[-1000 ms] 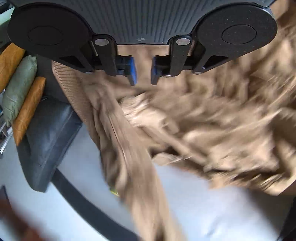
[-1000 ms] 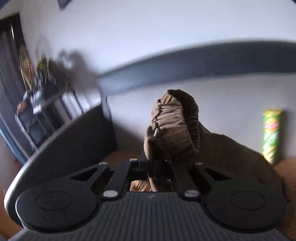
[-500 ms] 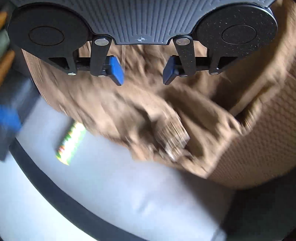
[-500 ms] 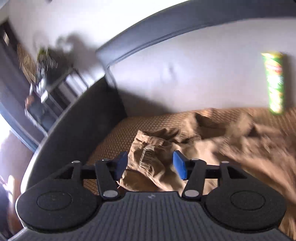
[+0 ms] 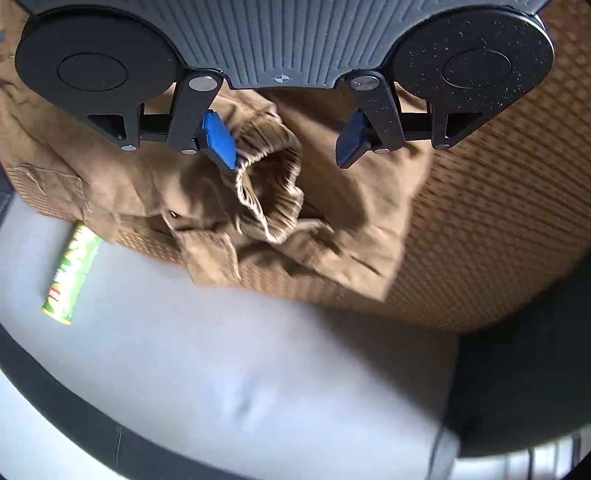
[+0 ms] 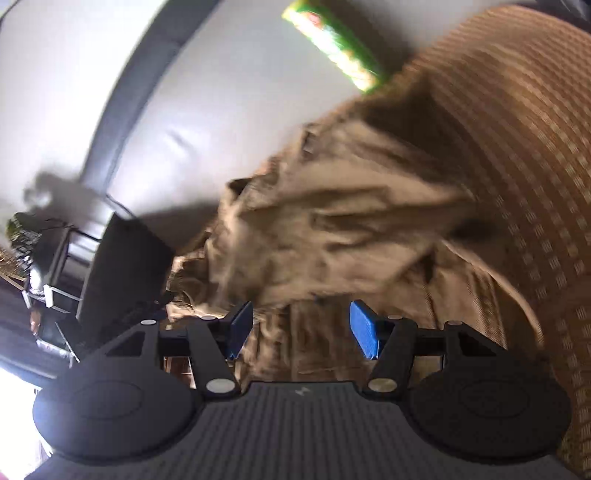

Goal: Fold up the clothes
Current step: 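Grasp the elastic sleeve cuff with the left gripper and lift it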

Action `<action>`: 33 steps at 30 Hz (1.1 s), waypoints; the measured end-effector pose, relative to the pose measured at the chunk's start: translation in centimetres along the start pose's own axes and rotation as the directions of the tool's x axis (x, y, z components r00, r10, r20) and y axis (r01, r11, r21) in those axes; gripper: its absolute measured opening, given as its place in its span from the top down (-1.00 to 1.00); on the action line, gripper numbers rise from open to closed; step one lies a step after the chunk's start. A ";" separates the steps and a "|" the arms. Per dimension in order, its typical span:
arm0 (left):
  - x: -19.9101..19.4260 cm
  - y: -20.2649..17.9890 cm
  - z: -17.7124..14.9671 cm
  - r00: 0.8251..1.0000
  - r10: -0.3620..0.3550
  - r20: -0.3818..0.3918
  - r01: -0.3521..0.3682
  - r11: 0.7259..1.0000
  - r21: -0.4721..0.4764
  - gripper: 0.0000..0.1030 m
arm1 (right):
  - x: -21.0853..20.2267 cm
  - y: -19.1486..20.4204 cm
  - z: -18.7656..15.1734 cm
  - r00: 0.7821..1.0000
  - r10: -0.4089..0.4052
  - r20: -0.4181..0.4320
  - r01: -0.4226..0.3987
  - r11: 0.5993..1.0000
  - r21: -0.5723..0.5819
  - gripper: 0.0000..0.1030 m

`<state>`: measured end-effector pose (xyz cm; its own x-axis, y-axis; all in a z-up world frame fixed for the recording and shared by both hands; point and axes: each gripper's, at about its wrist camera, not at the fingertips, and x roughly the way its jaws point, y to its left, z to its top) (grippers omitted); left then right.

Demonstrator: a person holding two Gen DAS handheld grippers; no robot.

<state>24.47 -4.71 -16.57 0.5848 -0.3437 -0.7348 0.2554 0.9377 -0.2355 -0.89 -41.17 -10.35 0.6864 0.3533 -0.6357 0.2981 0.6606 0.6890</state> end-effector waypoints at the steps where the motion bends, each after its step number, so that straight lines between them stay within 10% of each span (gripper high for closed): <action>1: 0.4 -0.1 -0.2 1.000 -0.001 -0.007 0.001 1.000 -0.001 -0.46 | 0.3 -0.7 -0.3 1.000 -0.006 -0.002 0.006 1.000 0.017 -0.25; 4: 1.3 0.0 -0.6 1.000 -0.009 -0.026 0.009 1.000 -0.022 -0.46 | 0.8 -1.5 -0.7 1.000 -0.023 -0.002 0.023 0.999 0.032 -0.25; 7: 2.0 0.5 -1.0 0.998 -0.025 -0.051 0.022 0.998 -0.066 0.27 | 1.1 -1.3 -0.9 0.999 -0.037 0.001 0.037 0.999 0.016 -0.25; 11: 1.6 1.2 -1.4 0.998 -0.044 -0.045 0.039 0.994 -0.107 0.56 | 1.6 -0.9 -1.1 0.998 -0.057 0.005 0.057 0.998 -0.006 -0.25; 28: -3.1 4.4 -4.5 0.989 -0.128 0.075 0.141 0.967 -0.211 0.62 | 2.9 -2.8 -0.6 0.983 -0.156 0.098 0.148 0.985 0.085 -0.25; 33: -1.3 4.9 -4.9 0.998 -0.070 -0.006 0.068 0.983 -0.172 0.58 | 3.6 -2.4 -0.8 0.981 -0.165 0.098 0.162 0.986 0.037 -0.24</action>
<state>21.20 0.62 -19.89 0.5608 -0.4083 -0.7203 0.1579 0.9067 -0.3910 0.35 -40.92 -14.56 0.6896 0.1731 -0.7032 0.4292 0.6844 0.5894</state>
